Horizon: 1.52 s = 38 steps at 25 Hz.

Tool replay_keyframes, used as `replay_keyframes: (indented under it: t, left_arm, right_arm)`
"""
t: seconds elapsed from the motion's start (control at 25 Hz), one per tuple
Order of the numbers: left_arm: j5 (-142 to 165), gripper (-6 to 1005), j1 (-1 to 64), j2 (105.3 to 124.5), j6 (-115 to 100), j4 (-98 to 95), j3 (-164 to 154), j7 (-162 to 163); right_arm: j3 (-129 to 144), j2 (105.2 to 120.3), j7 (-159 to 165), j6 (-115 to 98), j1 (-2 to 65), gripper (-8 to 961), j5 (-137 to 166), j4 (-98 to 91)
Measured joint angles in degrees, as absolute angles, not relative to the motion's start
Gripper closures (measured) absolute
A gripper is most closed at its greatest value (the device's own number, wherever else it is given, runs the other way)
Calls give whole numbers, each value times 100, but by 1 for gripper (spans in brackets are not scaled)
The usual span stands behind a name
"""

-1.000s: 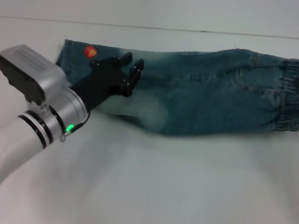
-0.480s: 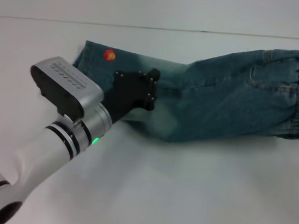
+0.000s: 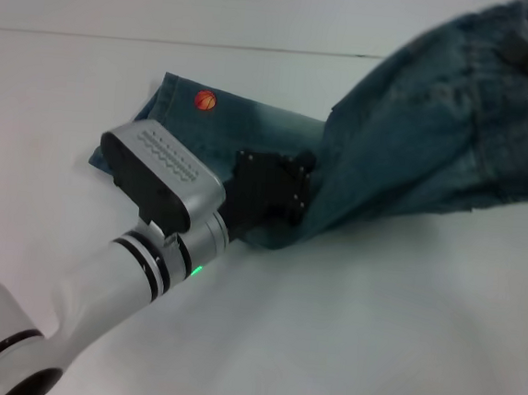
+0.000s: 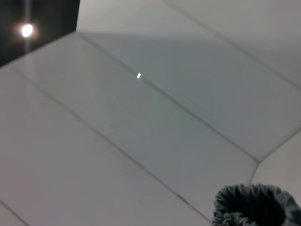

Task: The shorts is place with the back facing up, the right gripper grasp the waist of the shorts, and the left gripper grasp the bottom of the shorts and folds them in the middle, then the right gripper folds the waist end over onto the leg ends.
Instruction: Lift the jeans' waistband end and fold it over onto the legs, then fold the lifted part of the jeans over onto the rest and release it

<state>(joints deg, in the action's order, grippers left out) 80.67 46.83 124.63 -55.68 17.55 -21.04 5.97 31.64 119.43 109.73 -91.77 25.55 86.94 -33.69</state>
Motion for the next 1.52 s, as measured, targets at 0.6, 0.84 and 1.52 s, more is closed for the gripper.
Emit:
replay_keyframes:
  t: [0.6, 0.84, 1.52]
  left_arm:
    - [9252, 999, 4358, 12463, -5844, 2347, -1378, 518]
    - [9678, 999, 4291, 12463, -5850, 2529, -1200, 523]
    - [9930, 998, 3111, 12463, -6526, 2251, -606, 467]
  right_arm:
    - [4742, 11886, 11366, -7785, 4016, 836, 8724, -3669]
    - [5030, 11874, 11651, -7441, 4269, 836, 9206, -3851]
    - [5057, 11930, 11779, -7057, 4568, 840, 9960, -3880]
